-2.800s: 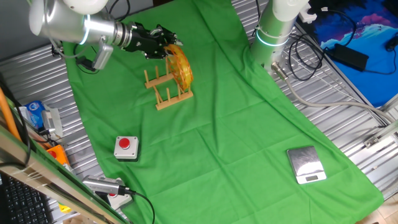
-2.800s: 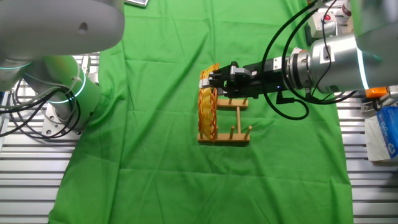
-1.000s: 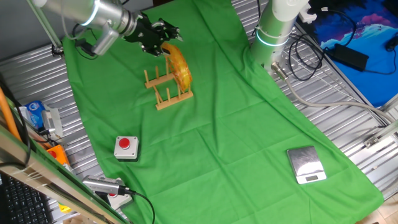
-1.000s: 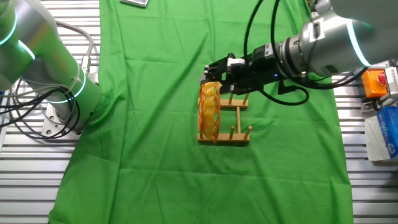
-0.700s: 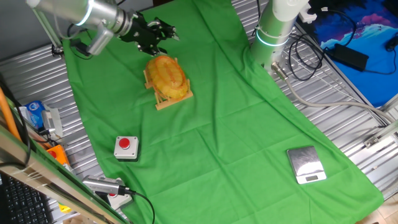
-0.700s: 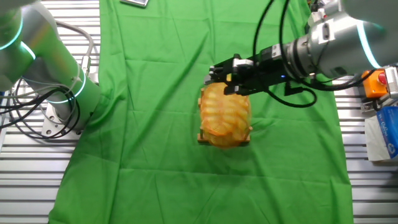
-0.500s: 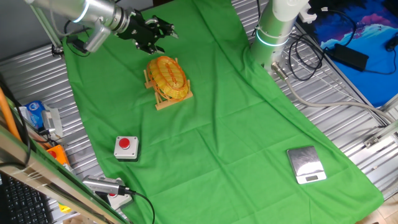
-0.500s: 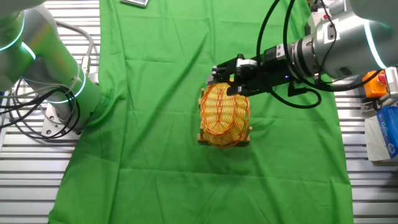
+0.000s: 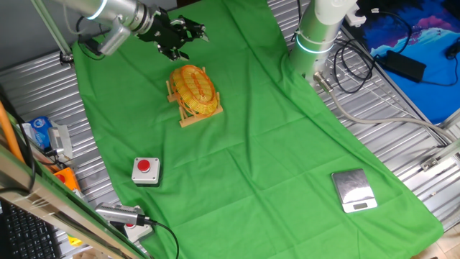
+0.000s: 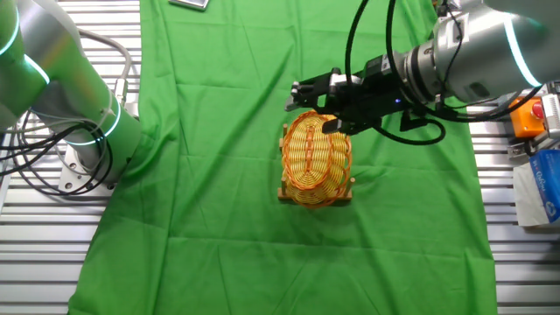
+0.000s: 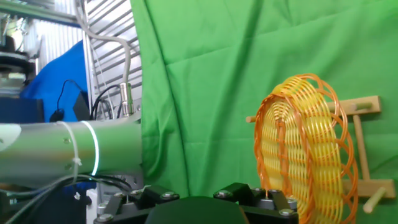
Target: Put the dish on the dish rack
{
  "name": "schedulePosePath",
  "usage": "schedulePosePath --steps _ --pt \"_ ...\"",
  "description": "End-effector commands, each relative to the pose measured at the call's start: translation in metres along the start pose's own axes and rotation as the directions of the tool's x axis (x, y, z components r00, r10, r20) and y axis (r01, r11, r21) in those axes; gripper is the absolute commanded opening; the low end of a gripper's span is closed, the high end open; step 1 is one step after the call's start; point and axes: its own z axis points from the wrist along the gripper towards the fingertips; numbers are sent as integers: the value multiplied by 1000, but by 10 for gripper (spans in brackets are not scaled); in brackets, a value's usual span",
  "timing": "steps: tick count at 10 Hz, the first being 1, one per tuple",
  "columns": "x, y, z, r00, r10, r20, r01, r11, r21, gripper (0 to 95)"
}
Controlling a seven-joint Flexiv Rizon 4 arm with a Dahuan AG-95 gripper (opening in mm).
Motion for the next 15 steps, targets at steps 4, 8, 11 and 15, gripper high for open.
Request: schedulePosePath --steps 4,8,11,15 --pt "1 -7 8 999 -36 11 36 999 30 570" --pt "1 -7 7 1000 18 10 -19 995 98 570" --pt "3 -7 6 995 88 44 -95 981 168 570" --pt "3 -5 3 968 225 113 -247 935 254 570"
